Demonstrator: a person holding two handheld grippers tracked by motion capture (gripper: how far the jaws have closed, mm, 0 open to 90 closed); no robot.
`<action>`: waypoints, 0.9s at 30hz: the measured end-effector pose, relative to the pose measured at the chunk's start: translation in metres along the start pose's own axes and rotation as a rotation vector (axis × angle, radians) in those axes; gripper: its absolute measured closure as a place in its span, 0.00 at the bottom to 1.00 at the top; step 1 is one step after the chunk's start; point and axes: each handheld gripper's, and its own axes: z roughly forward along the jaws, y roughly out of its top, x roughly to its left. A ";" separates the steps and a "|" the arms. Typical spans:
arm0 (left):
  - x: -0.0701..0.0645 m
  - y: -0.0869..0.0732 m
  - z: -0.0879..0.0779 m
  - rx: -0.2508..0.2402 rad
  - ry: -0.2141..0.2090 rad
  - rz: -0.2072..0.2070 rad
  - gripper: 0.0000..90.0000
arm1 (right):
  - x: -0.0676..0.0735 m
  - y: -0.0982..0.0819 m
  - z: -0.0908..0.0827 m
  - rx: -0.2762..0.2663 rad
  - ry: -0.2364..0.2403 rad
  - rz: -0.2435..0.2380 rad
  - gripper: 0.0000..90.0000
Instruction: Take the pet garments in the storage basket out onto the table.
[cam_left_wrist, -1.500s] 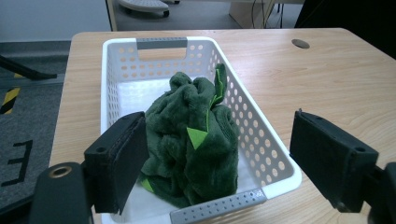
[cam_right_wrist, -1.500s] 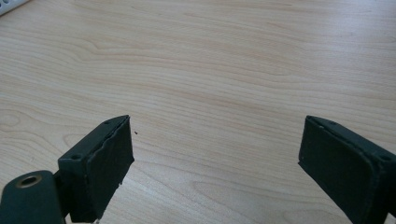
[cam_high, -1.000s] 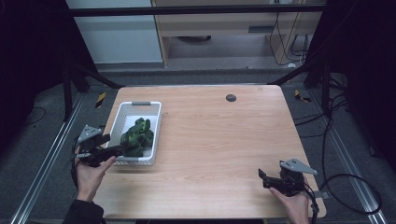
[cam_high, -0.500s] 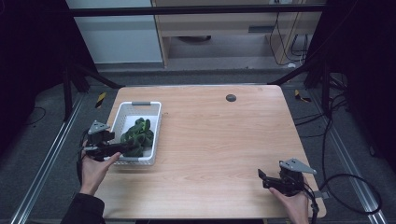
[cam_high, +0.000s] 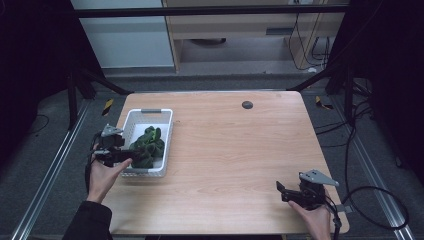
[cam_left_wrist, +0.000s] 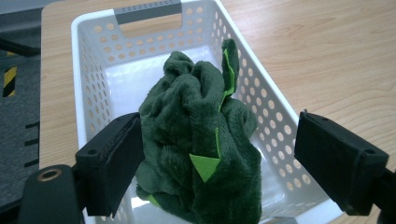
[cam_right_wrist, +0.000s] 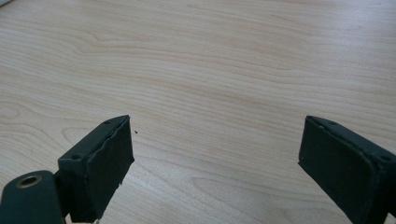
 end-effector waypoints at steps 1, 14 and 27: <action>-0.001 0.002 0.003 0.009 0.003 0.006 0.17 | -0.001 0.000 0.000 -0.004 -0.004 -0.008 0.11; -0.004 0.006 0.021 0.085 0.015 0.041 0.15 | -0.001 0.000 0.001 0.002 0.000 -0.012 0.11; -0.004 0.007 0.040 0.152 0.036 0.058 0.18 | -0.001 0.000 0.002 0.010 0.011 -0.010 0.11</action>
